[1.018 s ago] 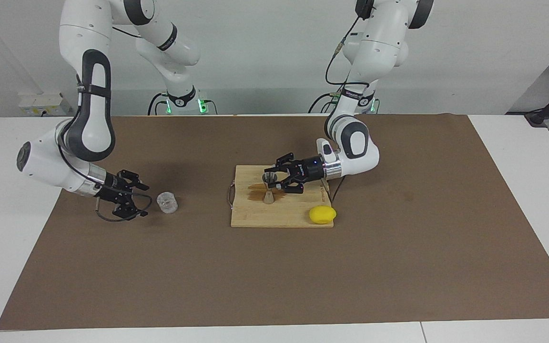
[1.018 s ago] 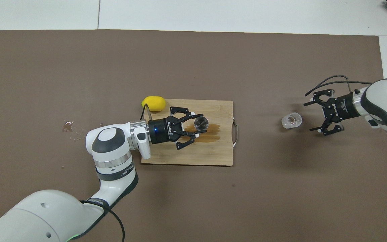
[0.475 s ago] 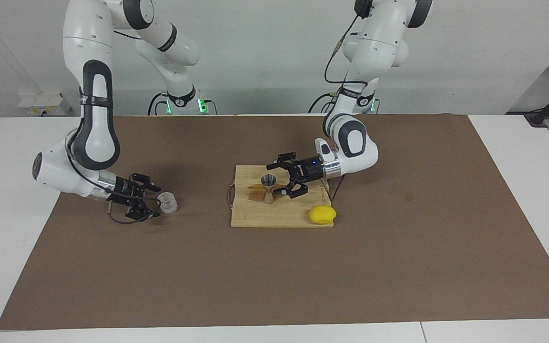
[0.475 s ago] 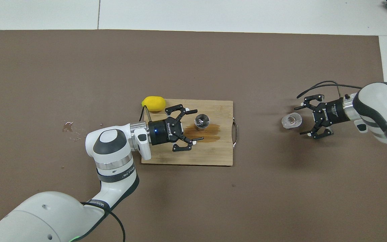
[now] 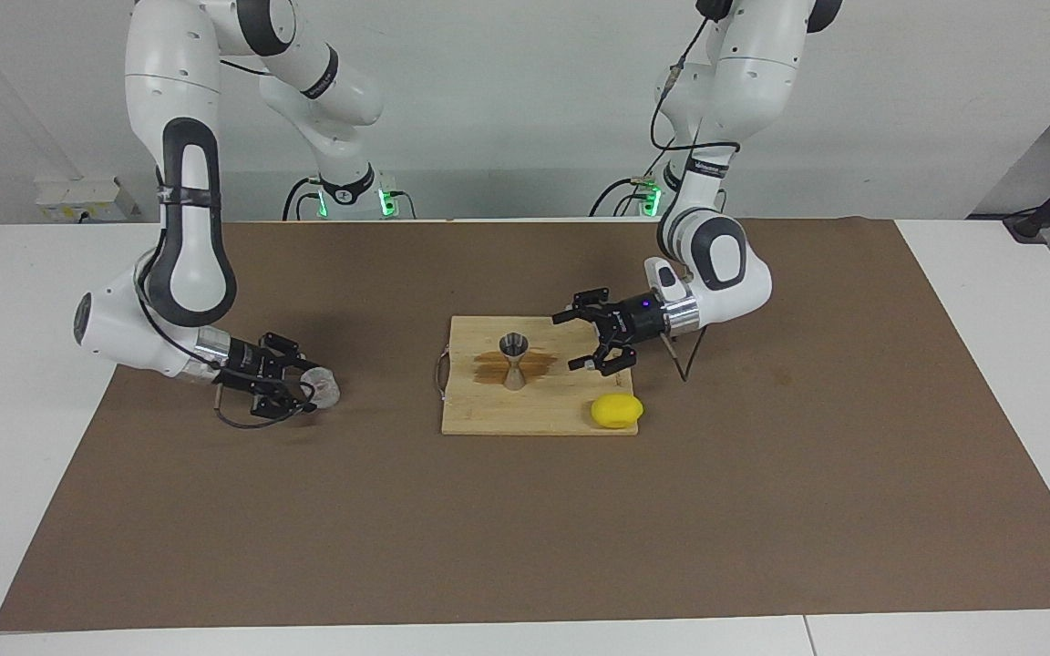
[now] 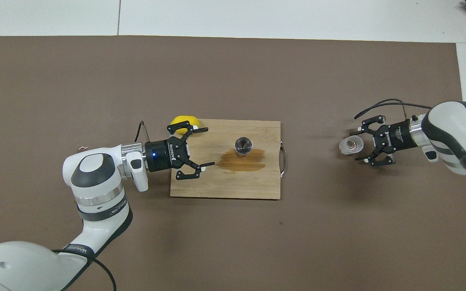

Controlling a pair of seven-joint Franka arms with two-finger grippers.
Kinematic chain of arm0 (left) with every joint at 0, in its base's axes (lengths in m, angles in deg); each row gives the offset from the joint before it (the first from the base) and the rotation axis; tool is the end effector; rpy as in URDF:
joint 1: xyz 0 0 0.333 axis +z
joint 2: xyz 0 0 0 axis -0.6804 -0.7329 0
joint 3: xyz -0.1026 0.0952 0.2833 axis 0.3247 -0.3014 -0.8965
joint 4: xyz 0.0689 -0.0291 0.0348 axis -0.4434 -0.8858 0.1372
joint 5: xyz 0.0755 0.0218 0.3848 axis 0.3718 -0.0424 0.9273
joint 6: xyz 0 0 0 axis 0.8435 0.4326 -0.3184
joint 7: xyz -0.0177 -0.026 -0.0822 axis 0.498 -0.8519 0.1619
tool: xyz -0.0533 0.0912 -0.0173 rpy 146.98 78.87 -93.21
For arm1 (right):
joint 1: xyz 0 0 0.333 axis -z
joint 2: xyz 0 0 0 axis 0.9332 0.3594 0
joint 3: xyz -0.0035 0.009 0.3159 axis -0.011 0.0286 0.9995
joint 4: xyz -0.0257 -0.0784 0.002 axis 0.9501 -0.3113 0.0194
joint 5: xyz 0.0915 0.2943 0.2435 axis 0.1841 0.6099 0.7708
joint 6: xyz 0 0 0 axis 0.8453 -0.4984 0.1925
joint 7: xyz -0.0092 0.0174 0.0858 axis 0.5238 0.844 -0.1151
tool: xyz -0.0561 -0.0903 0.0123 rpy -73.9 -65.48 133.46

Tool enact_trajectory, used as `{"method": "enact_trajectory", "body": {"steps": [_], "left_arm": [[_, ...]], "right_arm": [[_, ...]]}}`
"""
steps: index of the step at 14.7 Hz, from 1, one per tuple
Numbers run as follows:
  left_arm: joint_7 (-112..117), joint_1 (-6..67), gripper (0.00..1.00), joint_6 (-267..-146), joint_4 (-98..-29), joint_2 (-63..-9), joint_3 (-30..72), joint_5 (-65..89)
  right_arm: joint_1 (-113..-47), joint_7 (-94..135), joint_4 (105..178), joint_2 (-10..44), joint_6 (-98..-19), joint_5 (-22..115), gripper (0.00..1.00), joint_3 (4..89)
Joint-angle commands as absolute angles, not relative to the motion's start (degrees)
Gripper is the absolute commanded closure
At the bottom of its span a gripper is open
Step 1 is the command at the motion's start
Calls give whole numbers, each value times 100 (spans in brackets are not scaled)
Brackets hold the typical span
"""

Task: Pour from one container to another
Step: 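Grasp the glass cup with the right gripper while the left gripper withdraws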

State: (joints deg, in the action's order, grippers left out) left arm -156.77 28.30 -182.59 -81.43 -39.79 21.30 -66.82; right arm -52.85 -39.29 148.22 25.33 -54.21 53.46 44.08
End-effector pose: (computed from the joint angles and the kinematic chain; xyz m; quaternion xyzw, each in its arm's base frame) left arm 0.5066 -0.2250 0.2902 0.5663 -0.5150 0.4949 0.4113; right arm 0.5868 -0.0780 0.2652 -0.6970 0.6342 0.2615 0.2087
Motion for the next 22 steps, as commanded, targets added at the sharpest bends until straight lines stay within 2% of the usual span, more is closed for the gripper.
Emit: {"method": "enact_trajectory", "body": {"steps": [1, 5, 9, 11, 15, 16, 22], "left_arm": [[-15484, 3222, 0, -18000, -8416, -3571, 2130, -5984], [-14930, 4012, 0, -17518, -8346, -3237, 2112, -4526], [-14358, 4900, 0, -16797, -8144, -2999, 2103, -2978], [-14226, 5322, 0, -16463, -7724, -2999, 2103, -2039], [-13953, 5930, 0, -15698, -6608, -3016, 2103, -314], [-13953, 6026, 0, -15523, -6414, -2990, 2103, -68], [-13944, 6098, 0, -14783, -5228, -2946, 1989, 1260]], "right_arm": [[-5259, -3743, 15043, 2364, -5549, 5548, 20, 4440], [-5259, -3743, 15061, 2355, -5558, 5715, 20, 4449], [-5259, -3743, 15131, 2320, -5558, 5794, 28, 4449], [-5259, -3761, 15131, 2320, -5549, 5925, 43, 4449], [-5259, -3866, 15079, 2224, -5496, 6005, 92, 4449], [-5294, -3927, 15079, 2128, -5522, 6005, 100, 4458], [-6277, -5244, 15017, 1556, -5802, 5900, 100, 4431]]}}
